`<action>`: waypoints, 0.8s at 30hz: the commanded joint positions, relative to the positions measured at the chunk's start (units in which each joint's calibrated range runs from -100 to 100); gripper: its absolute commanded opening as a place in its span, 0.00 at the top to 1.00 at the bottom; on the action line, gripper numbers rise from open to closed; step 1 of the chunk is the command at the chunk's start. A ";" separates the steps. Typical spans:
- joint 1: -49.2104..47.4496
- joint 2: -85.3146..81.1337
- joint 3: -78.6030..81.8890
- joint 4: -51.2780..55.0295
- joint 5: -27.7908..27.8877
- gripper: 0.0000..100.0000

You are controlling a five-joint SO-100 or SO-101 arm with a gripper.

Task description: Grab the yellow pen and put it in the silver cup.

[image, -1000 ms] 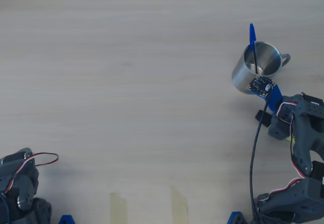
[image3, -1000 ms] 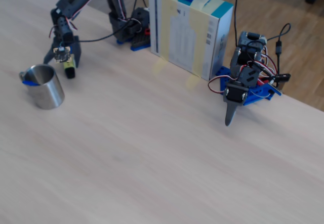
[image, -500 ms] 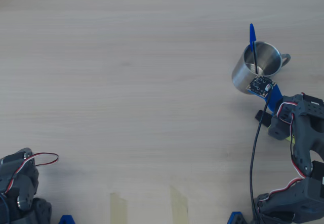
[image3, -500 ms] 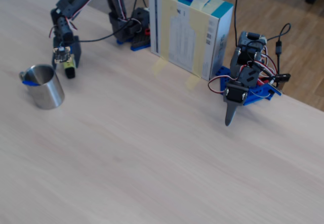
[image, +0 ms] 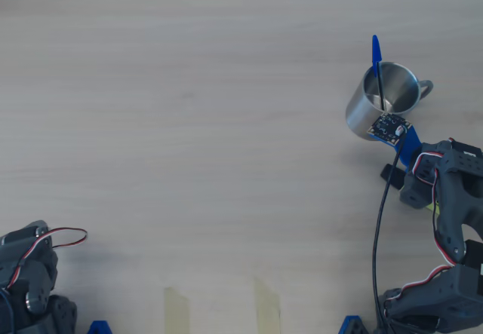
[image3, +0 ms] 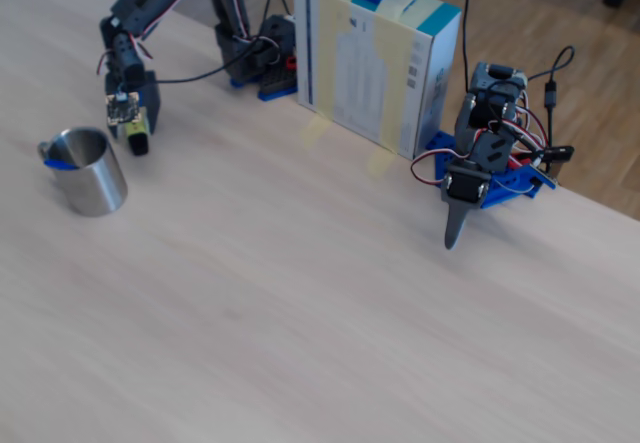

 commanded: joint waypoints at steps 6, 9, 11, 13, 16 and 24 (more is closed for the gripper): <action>-0.19 -0.40 0.33 -0.46 -1.68 0.77; -0.19 -0.65 0.33 -0.38 -1.68 0.78; -0.19 -0.81 0.33 -0.55 -1.68 0.81; -0.19 -0.89 0.33 -0.63 -1.68 0.82; -0.19 -0.98 0.42 -0.63 -1.73 0.82; -0.19 -1.06 0.87 -0.89 -1.73 0.86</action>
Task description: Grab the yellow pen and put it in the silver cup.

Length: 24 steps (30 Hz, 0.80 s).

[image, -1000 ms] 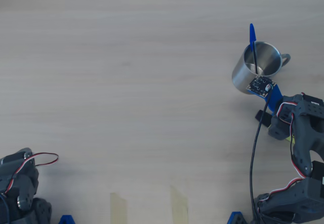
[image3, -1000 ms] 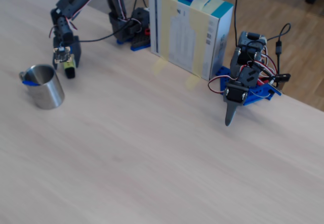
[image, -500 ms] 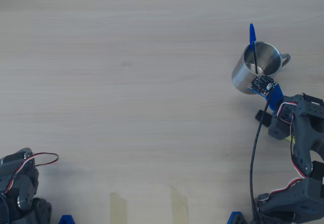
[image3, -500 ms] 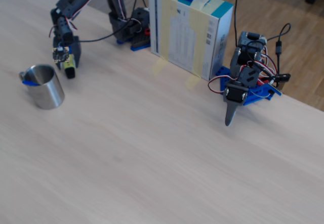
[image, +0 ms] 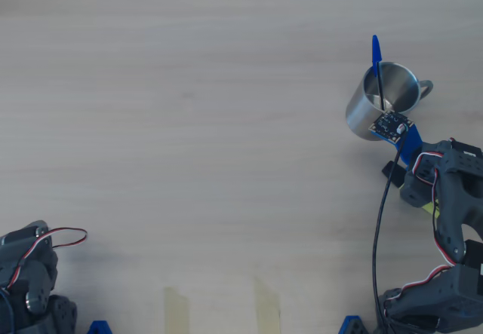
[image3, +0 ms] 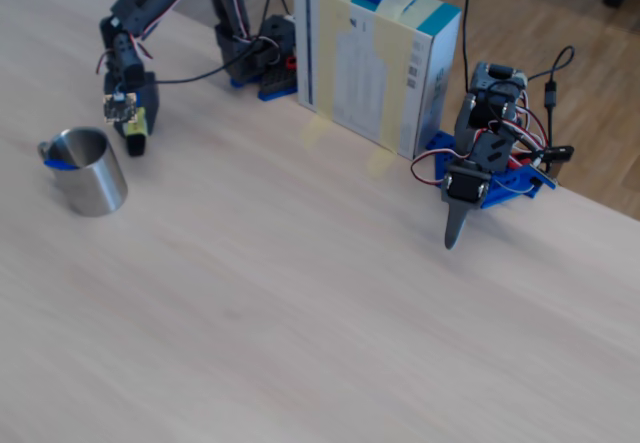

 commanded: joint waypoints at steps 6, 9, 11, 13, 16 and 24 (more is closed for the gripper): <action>-0.28 -1.23 1.05 -0.39 -0.40 0.86; -0.36 -3.39 1.42 0.04 -1.85 0.87; -0.36 -5.30 2.87 -0.13 -2.11 0.87; -0.36 -7.21 4.41 -0.39 -2.22 0.87; -0.89 -10.37 5.77 -0.22 -2.27 0.87; -3.42 -18.35 10.12 -0.47 -5.60 0.87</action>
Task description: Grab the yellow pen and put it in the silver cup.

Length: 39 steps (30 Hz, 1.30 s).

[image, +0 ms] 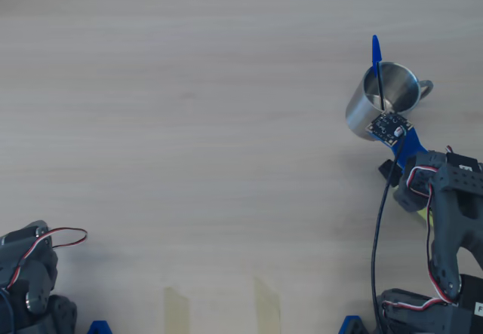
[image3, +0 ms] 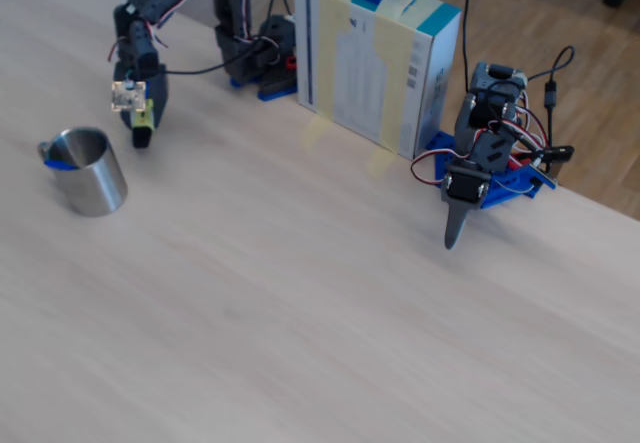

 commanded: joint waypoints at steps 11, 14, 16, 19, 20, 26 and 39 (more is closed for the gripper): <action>-6.51 -14.65 7.10 -5.19 -5.35 0.87; -9.83 -17.15 6.73 -5.28 -8.15 0.87; -11.66 -18.98 6.37 -5.28 -9.92 0.87; -14.10 -22.05 6.37 -5.28 -12.68 0.87; -14.72 -23.05 6.37 -5.28 -13.46 0.87; -17.60 -28.95 7.19 -6.82 -16.58 0.87; -24.84 -34.02 7.28 -14.29 -25.21 0.87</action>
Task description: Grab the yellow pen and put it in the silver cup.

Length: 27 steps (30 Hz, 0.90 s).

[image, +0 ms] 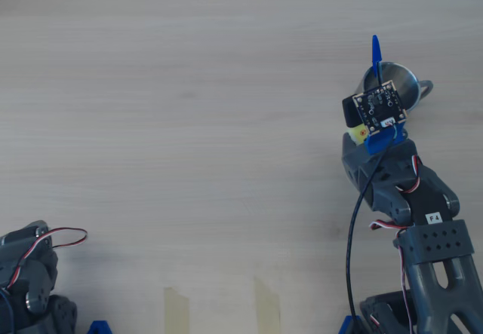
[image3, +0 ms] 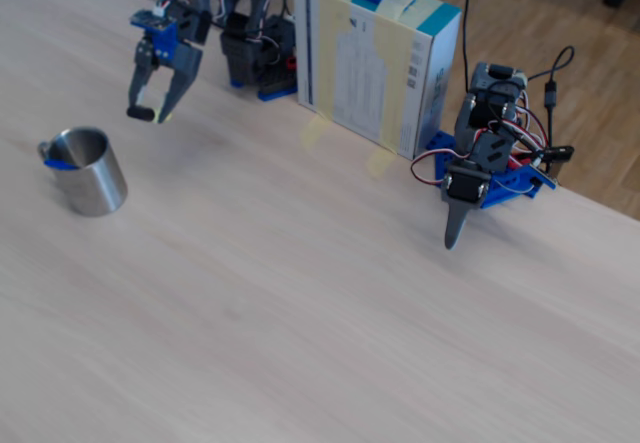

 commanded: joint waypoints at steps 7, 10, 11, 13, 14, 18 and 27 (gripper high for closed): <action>-4.82 -3.17 -0.21 -7.24 -7.92 0.87; -5.34 -3.17 -0.21 -9.64 -10.41 0.87; -5.34 -3.17 -0.21 -10.50 -11.19 0.87; -5.34 -3.17 -0.03 -12.56 -12.49 0.87; -5.34 -3.17 0.25 -13.76 -13.06 0.87; -5.34 -3.17 2.88 -22.60 -14.73 0.87; -3.95 -3.17 7.96 -40.53 -14.93 0.87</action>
